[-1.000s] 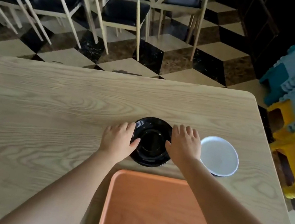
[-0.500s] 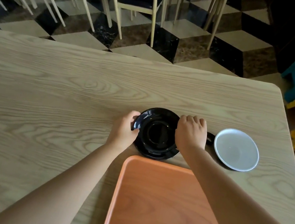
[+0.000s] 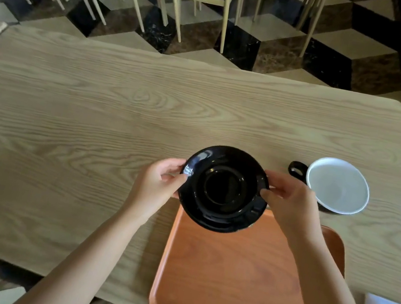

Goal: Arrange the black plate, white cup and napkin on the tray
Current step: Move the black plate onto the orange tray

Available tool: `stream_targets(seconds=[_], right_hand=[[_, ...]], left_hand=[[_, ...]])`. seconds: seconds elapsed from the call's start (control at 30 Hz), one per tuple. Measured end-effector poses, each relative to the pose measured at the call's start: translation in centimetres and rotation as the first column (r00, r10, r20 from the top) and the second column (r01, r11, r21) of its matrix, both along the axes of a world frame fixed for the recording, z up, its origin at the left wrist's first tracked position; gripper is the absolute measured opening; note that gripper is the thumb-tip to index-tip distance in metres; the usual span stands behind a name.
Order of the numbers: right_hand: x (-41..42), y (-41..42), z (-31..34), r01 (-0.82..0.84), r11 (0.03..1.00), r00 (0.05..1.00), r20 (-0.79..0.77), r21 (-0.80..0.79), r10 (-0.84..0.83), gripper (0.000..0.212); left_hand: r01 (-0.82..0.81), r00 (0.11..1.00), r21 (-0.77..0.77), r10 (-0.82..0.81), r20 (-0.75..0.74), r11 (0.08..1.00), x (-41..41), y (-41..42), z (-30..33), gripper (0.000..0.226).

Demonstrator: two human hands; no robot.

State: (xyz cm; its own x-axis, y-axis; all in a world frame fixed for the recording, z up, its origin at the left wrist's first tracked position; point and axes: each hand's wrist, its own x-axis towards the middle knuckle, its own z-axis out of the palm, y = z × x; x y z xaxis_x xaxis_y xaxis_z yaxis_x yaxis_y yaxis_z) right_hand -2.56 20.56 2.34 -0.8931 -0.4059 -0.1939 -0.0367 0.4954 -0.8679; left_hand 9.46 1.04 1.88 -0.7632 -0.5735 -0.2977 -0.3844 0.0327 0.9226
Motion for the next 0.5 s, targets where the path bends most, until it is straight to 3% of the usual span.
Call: stream_targets(seconds=[0.2,0.37,0.5], right_hand=[[3.6,2.2,-0.6,0.032,0.998,0.993,0.114,-0.045,-0.027,0.050],[5.4,3.3,-1.4,0.046,0.998,0.988,0.150,-0.036,-0.040,0.057],[6.0,4.0,-2.2,0.079,0.996,0.982,0.175,-0.038,-0.071,0.054]], left_hand=[[0.087,0.985,0.014,-0.088,0.149,0.996,3.4,1.2,-1.9,0.045],[0.108,0.975,-0.111,-0.083,0.207,0.988,4.5,2.1,-3.1,0.059],[0.119,0.968,-0.157,-0.079,0.240,0.980,4.8,2.6,-3.4,0.055]])
